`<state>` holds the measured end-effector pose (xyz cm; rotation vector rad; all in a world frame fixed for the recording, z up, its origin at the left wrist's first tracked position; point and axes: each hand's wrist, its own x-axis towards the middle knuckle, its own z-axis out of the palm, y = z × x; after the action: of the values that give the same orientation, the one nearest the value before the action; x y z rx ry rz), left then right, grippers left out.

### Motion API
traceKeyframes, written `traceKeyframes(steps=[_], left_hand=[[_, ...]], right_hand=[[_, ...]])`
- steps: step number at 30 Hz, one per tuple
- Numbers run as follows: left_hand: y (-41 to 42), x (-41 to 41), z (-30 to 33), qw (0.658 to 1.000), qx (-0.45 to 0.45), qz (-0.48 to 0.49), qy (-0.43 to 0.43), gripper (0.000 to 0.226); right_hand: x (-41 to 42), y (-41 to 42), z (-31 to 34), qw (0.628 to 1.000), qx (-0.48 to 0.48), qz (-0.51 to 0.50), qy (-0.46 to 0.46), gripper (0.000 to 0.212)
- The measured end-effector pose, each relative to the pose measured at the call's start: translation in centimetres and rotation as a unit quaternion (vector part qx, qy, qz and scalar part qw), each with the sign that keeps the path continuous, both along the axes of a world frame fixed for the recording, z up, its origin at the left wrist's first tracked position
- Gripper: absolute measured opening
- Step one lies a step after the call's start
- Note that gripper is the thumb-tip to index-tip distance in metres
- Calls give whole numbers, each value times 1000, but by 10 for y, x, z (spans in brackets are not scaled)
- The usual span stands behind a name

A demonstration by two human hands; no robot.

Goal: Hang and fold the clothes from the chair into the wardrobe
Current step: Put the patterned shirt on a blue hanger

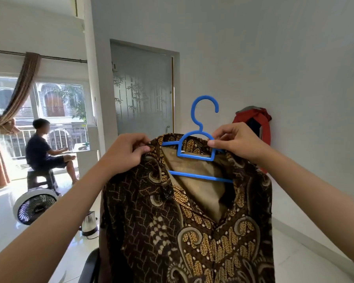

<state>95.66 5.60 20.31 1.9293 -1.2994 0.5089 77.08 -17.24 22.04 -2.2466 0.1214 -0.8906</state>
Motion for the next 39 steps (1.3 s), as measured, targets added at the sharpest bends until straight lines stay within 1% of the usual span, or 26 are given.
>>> traceKeyframes(steps=[2,4,5,8,10,12,15,17,20,23,25,26,27,28,29,31,33,35,36,39], left_hand=[[2,0,-3,999,-44,20,6,11],[4,4,-6,997,-66,45,11,10],[5,6,-7,996,-72,56,17,10],[3,9,-10,992,-92,74,39,10],[-1,7,-11,991,-104,75,43,12],[-3,5,-12,990,-110,77,42,12],[-6,4,-16,988,-114,91,41,12],[-10,3,-21,988,-103,108,31,13],[-17,-1,-30,986,-90,137,22,15],[-21,-6,-37,981,-113,156,31,14],[-23,-5,-37,977,-133,164,34,15],[-23,-3,-36,976,-143,163,35,15],[-22,0,-35,975,-153,158,36,15],[-20,3,-34,974,-162,152,34,14],[-17,7,-32,974,-168,147,29,14],[-11,13,-30,974,-177,143,19,13],[-6,20,-28,973,-183,140,16,12],[-3,24,-26,972,-191,135,18,12],[-2,25,-25,971,-195,136,18,12],[0,26,-24,972,-193,134,15,12]], right_hand=[[-5,-2,-3,1000,-13,-4,9,15],[-11,-6,-6,998,-40,-38,27,26],[-13,-8,-9,997,-52,-54,35,28],[-10,-7,-19,993,-69,-83,39,18],[-3,-3,-29,990,-72,-115,25,22],[4,-1,-39,981,-91,-170,4,27],[14,4,-46,974,-96,-202,-33,12],[21,13,-50,982,-38,-180,-45,8],[32,34,-60,990,81,-102,-63,8],[41,44,-74,975,188,-52,-106,13],[41,44,-79,966,239,-6,-95,21],[39,42,-81,966,245,8,-85,22],[37,39,-82,969,233,5,-85,22],[35,34,-82,975,197,-24,-99,21],[33,27,-82,979,143,-76,-124,19],[27,7,-80,965,53,-190,-175,19],[23,-15,-80,951,-3,-254,-177,27],[23,-31,-86,953,-59,-261,-142,36],[25,-37,-89,952,-83,-259,-138,35],[31,-43,-89,938,-110,-273,-185,18]])
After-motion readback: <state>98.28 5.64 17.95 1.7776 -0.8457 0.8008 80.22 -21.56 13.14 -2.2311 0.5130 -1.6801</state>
